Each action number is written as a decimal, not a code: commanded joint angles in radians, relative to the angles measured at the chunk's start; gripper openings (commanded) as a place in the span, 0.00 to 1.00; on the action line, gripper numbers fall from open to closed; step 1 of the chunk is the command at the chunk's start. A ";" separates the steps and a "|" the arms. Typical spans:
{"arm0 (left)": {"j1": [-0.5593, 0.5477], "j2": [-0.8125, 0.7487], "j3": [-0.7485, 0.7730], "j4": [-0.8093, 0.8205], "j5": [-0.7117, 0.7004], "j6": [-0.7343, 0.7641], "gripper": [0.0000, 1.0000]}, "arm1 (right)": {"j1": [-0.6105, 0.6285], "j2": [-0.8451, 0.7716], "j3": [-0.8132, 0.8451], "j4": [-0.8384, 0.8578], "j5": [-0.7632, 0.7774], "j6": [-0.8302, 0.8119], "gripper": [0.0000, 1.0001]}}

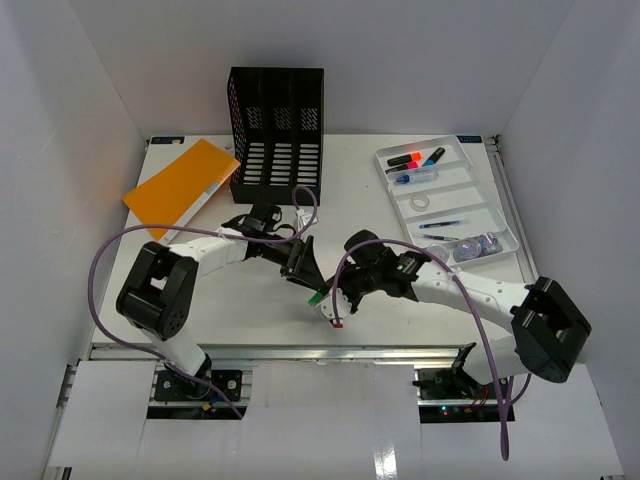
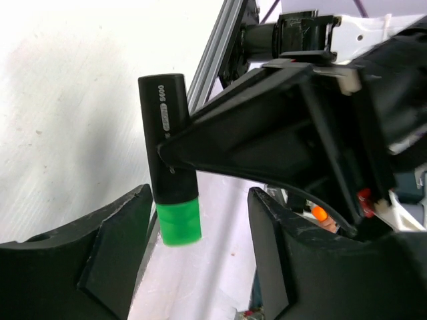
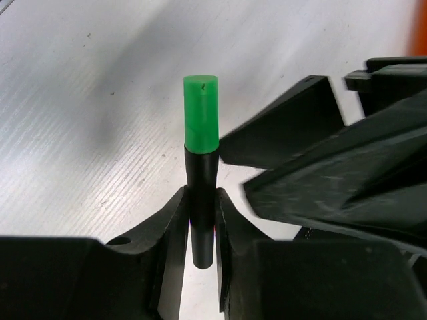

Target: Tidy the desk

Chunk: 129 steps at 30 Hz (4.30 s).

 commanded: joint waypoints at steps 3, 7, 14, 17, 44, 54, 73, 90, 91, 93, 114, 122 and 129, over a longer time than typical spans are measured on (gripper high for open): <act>0.098 -0.201 0.065 -0.070 -0.158 0.052 0.74 | -0.065 -0.094 -0.044 0.020 -0.025 0.021 0.08; 0.157 -0.329 0.038 -0.099 -0.397 0.054 0.76 | -0.235 -0.120 -0.048 0.059 -0.137 0.127 0.08; 0.202 -0.594 -0.158 -0.017 -0.750 0.024 0.81 | -0.526 0.000 0.068 0.324 -0.170 0.645 0.08; 0.208 -0.634 -0.204 -0.012 -0.802 0.035 0.82 | -0.625 0.132 0.214 0.406 -0.156 0.912 0.08; 0.215 -0.719 -0.237 0.003 -0.917 0.044 0.85 | -0.906 1.031 1.169 0.259 0.243 2.253 0.08; 0.217 -0.733 -0.240 0.005 -0.918 0.040 0.86 | -0.912 1.077 1.193 0.267 0.254 2.240 0.52; 0.428 -0.601 -0.164 0.106 -0.952 -0.319 0.97 | -0.910 0.401 0.475 0.797 -0.561 1.886 0.71; 0.447 -0.221 -0.090 0.560 -1.194 0.557 0.97 | -0.694 -0.037 -0.012 1.017 -0.995 1.688 0.90; 0.447 -0.207 -0.083 0.580 -1.172 0.605 0.97 | -0.690 -0.063 0.037 0.722 -0.923 1.521 0.90; 0.447 -0.180 -0.072 0.618 -1.120 0.690 0.96 | -0.637 -0.093 0.154 0.222 -0.706 0.974 0.90; 0.459 0.250 0.207 0.707 -1.230 0.964 0.56 | -0.592 -0.144 0.061 0.361 -0.544 1.077 0.90; 0.459 0.142 0.088 0.864 -1.336 0.944 0.00 | -0.597 -0.155 0.053 0.362 -0.545 1.072 0.90; 0.459 -0.049 0.102 0.805 -1.389 0.810 0.00 | -0.639 -0.197 0.029 0.399 -0.565 1.101 0.90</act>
